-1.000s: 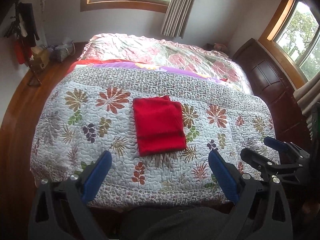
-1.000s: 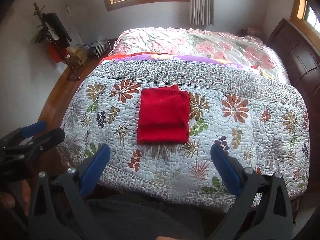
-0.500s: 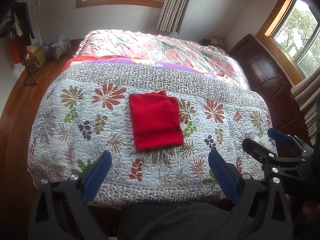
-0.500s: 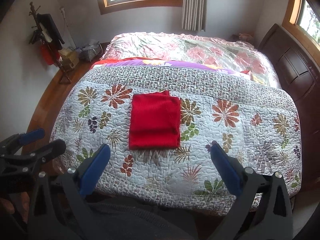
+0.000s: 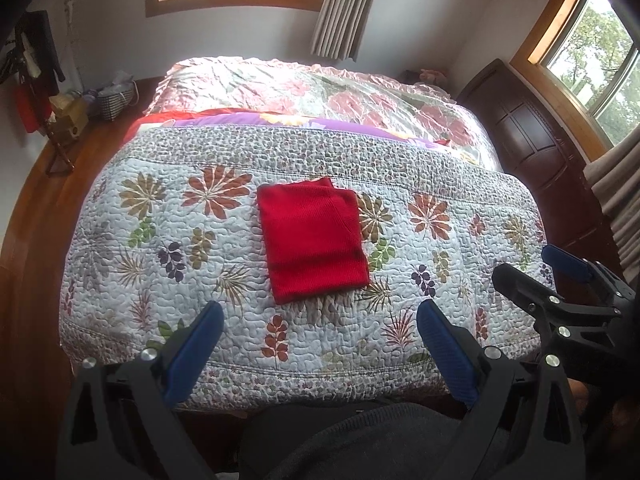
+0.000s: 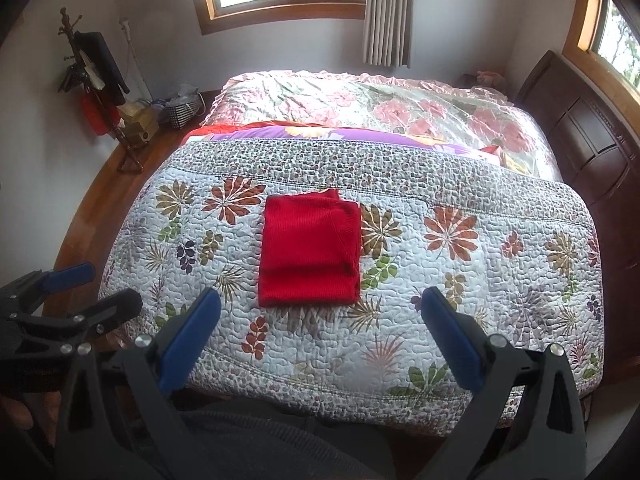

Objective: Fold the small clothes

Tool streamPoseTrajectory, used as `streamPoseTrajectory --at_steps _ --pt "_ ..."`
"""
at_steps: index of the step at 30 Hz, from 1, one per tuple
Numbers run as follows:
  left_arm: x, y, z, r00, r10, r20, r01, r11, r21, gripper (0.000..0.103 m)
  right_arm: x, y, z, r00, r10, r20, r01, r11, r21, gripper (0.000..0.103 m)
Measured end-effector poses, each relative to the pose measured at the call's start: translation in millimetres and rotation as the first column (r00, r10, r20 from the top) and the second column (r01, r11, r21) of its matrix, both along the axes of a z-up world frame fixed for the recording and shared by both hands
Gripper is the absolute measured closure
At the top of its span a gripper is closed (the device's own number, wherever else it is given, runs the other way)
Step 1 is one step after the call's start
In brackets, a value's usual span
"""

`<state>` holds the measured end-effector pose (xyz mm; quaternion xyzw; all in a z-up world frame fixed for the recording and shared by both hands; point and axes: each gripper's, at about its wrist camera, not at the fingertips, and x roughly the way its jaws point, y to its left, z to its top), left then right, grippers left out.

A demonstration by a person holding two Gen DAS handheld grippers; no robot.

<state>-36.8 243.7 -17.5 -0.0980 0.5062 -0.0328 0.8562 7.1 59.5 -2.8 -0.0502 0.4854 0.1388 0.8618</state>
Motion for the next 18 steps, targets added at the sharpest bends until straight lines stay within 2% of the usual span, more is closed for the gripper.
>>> streamPoseTrajectory --at_steps 18 --pt "5.6 -3.3 -1.4 1.0 -0.008 -0.011 0.009 1.0 0.006 0.006 5.5 0.2 1.7 1.0 0.015 0.008 -0.015 1.0 0.003 0.003"
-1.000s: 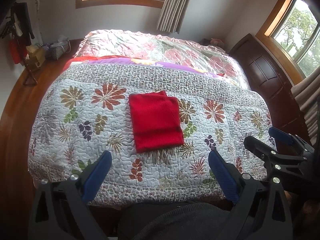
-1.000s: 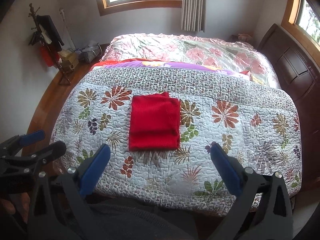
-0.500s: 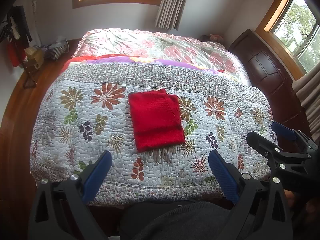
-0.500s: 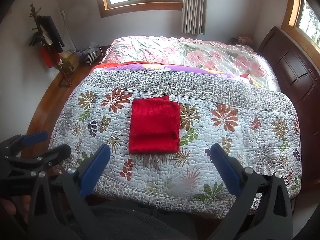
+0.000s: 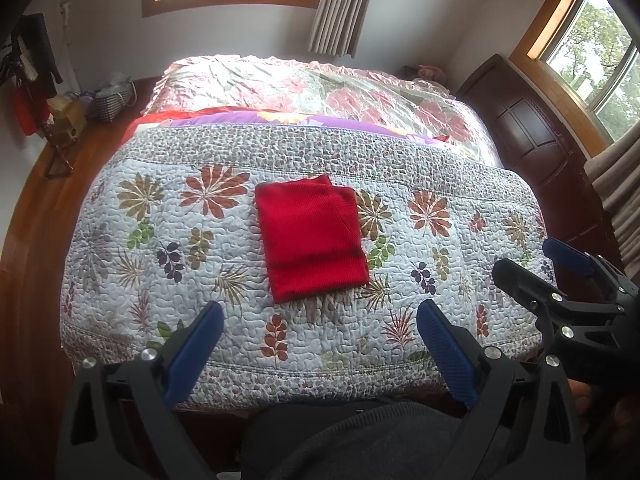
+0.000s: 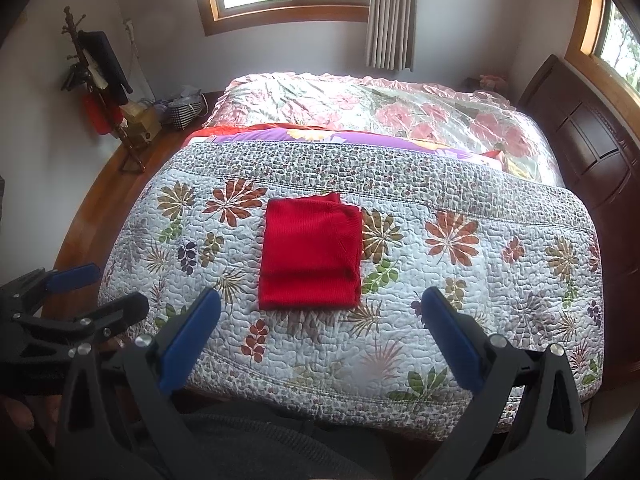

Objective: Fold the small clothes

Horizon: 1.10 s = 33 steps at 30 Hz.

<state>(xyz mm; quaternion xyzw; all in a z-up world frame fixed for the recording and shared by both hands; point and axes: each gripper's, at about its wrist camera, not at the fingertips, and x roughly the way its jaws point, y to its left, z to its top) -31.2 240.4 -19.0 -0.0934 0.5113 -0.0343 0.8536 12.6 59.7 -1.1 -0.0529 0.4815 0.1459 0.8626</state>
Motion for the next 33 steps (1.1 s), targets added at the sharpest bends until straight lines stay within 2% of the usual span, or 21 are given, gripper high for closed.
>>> streamPoseTrajectory --at_steps 33 --pt "5.8 1.5 0.2 1.0 0.001 -0.002 -0.001 1.0 0.018 0.006 4.5 2.4 -2.7 1.0 0.003 -0.003 -0.003 1.0 0.003 0.003"
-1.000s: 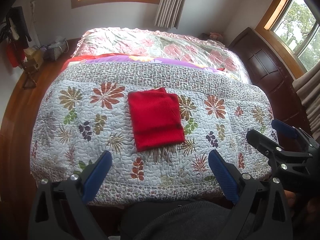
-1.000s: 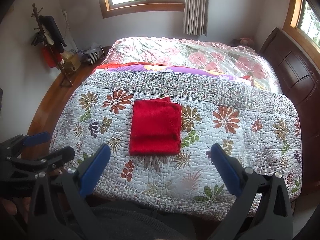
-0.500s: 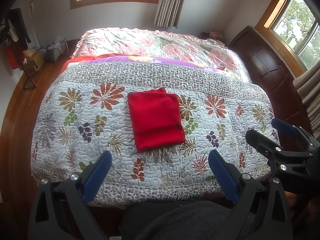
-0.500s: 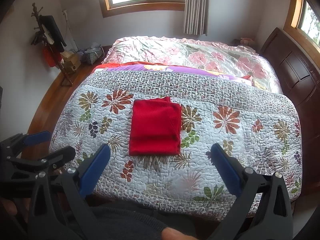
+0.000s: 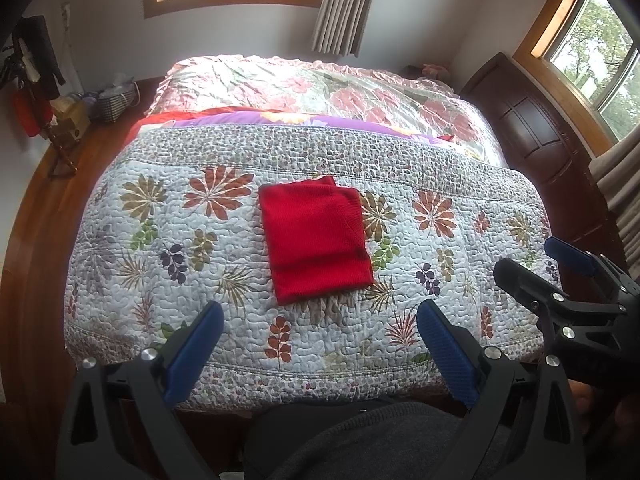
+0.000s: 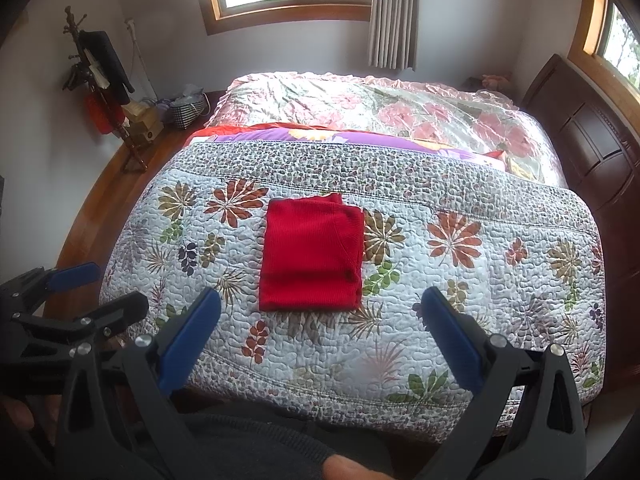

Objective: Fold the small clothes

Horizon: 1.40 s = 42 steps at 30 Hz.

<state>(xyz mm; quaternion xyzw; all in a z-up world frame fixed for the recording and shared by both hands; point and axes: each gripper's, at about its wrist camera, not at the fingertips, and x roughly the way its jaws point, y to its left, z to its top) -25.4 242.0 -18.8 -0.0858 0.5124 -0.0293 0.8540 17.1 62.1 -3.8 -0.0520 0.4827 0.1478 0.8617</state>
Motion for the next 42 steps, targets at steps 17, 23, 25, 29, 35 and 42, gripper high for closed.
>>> streamPoseTrajectory --at_steps 17,23,25,29,35,42 --pt "-3 4 6 1.0 0.012 0.018 -0.012 1.0 0.017 0.006 -3 5 -1 1.0 0.003 -0.005 -0.003 1.0 -0.002 0.003" --pt "-3 4 8 1.0 0.014 0.024 -0.015 1.0 0.022 0.006 -3 4 -1 1.0 0.004 -0.006 -0.004 1.0 -0.002 0.003" --pt "-3 4 8 1.0 0.015 0.025 -0.015 1.0 0.022 0.006 -3 5 -2 1.0 0.005 -0.007 -0.005 1.0 -0.003 0.003" --pt "-3 5 10 0.999 0.018 0.029 -0.019 0.999 0.026 0.006 -4 5 -1 1.0 0.01 -0.011 -0.01 1.0 -0.004 0.003" --pt "-2 6 11 0.999 0.023 0.034 -0.024 0.999 0.027 0.006 -1 6 0 1.0 0.017 -0.01 -0.017 1.0 -0.014 0.003" --pt "-1 5 13 0.999 0.02 0.035 -0.021 0.999 0.03 0.006 2 3 1 1.0 0.01 -0.002 -0.01 1.0 -0.017 0.003"
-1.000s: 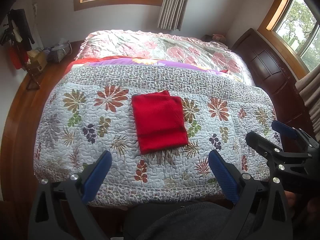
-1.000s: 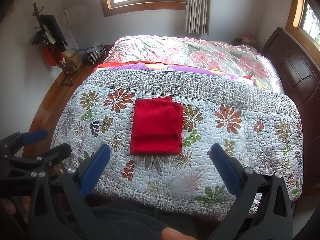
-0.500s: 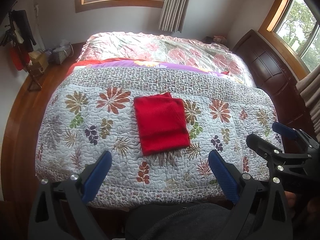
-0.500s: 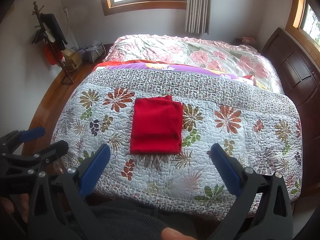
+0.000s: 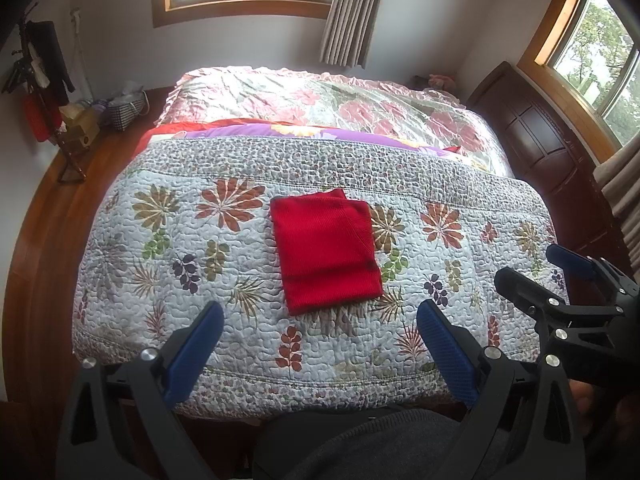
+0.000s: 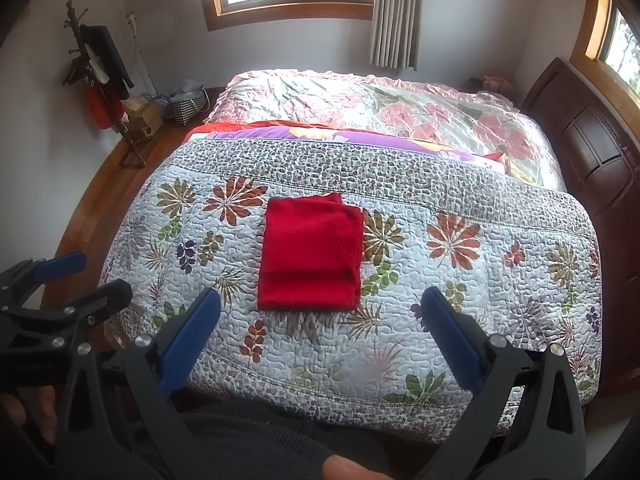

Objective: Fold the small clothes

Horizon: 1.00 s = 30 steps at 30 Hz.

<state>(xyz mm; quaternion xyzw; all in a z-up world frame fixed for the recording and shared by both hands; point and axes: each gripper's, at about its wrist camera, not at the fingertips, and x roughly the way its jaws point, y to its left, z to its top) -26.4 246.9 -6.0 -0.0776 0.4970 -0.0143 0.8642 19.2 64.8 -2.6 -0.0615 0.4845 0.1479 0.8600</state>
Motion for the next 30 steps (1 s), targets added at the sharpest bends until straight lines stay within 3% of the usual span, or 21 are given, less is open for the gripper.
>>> streamPoseTrajectory --at_steps 11,15,30 --pt "-2 0 -1 1.0 0.009 0.005 -0.009 1.0 -0.006 0.006 1 1 -2 1.0 0.009 0.016 -0.009 1.0 -0.004 0.005" --pt "-1 2 -4 1.0 0.017 -0.003 -0.017 1.0 -0.01 0.006 -1 4 10 0.996 0.001 0.086 0.005 0.998 -0.061 0.003" --pt "2 -9 -2 1.0 -0.004 -0.005 0.004 1.0 0.005 0.006 4 -2 5 0.999 -0.011 0.041 0.012 0.999 -0.037 0.003"
